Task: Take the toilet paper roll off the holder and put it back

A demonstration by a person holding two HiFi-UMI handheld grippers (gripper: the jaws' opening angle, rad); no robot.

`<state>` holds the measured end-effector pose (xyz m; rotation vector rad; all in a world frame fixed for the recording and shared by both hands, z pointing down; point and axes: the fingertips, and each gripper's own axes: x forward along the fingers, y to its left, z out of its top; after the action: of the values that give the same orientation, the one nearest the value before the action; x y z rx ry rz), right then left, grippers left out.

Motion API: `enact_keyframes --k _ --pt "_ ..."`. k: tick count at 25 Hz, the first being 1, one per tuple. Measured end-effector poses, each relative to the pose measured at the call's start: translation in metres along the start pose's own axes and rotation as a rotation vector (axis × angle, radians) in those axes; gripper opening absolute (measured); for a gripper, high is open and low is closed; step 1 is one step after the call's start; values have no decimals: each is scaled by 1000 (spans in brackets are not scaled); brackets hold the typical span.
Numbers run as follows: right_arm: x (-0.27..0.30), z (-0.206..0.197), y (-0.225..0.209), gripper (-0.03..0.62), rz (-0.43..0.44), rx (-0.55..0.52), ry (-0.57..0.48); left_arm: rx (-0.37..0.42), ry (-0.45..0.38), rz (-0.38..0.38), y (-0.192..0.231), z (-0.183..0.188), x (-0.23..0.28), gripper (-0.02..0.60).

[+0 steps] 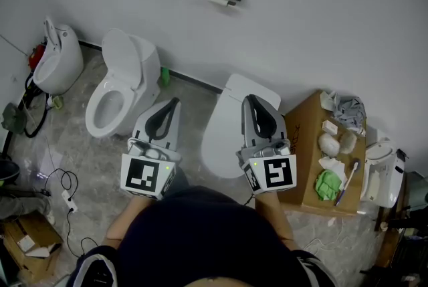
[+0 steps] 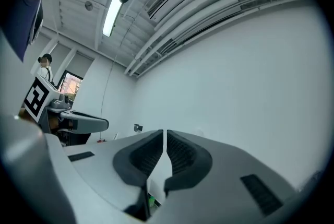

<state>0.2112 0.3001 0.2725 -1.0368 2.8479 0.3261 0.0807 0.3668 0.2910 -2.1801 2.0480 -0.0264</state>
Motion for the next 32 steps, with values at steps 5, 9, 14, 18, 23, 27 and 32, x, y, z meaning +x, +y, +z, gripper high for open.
enact_keyframes --k 5,9,14,18,23,27,32 --pt "16 -3 7 18 11 0 1 -13 -10 -24 9 2 12 0" --pt "42 -8 7 18 -24 5 -1 -7 -36 -103 32 -3 37 38" --pt "89 -14 4 17 -81 6 11 1 -25 -168 78 -10 78 130" --pt "129 -16 -4 17 -142 5 20 -5 -24 -230 115 -14 117 186" --pt "168 -26 -13 17 -224 16 48 -25 -39 -309 150 -18 156 229" --pt "196 -33 -18 17 -274 22 59 -18 -50 -353 174 -21 183 237" --pt "225 -41 -19 17 -337 22 78 -16 -70 -402 202 -27 206 244"
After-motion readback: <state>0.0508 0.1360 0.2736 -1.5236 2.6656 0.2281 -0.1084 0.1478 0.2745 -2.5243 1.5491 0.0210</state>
